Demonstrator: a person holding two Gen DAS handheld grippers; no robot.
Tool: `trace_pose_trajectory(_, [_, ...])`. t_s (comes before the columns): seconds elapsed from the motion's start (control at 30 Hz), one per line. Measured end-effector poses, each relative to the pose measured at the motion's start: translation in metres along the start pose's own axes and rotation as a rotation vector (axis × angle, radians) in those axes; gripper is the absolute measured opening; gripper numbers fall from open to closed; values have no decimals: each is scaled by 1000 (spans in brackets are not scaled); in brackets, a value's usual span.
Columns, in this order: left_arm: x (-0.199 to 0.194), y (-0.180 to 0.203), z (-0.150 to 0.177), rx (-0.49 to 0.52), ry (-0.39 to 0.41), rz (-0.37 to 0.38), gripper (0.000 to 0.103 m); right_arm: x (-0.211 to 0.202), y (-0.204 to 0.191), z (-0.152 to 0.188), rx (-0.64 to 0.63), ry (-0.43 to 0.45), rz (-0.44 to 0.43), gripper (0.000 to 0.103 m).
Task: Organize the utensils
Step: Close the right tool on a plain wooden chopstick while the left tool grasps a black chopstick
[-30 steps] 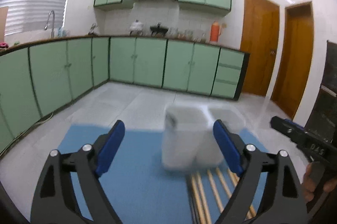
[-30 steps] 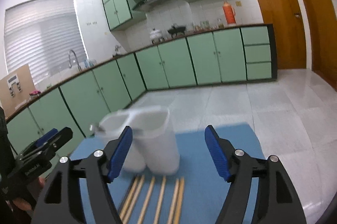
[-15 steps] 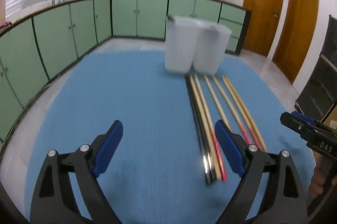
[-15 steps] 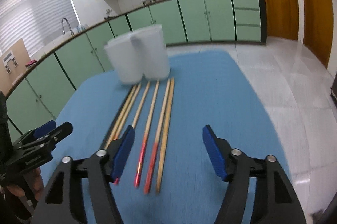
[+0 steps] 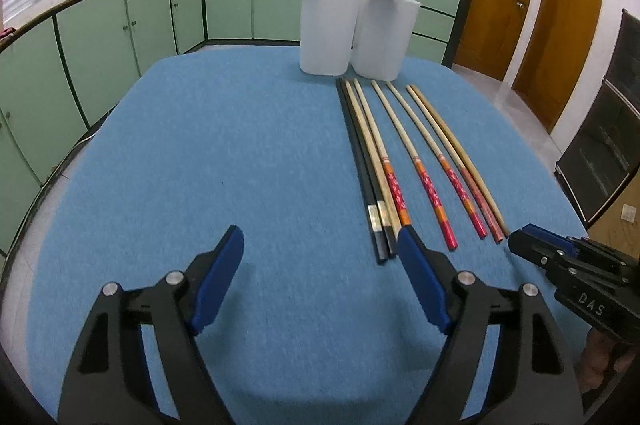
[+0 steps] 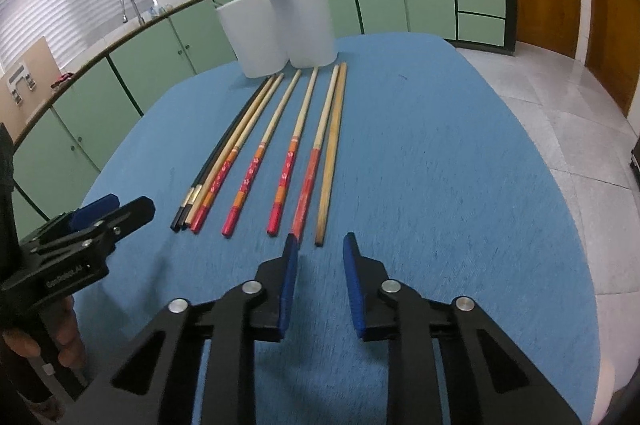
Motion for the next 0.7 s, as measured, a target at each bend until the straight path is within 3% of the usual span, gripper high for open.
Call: trace_pose_trajectory(0.7, [14,6,5,-14,-78,7,72,10,-10,-1,-77,-27,88,13])
Point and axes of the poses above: each gripper's, at about its wrist camera, not at the fingertips, and x roughly the way its jaws point, y to its right, z to its underside, the point moved 2 cm from there along x, roughly the way its jaws point, and after that the axes turned 13 degrees about -z, right-handed, at the moved point
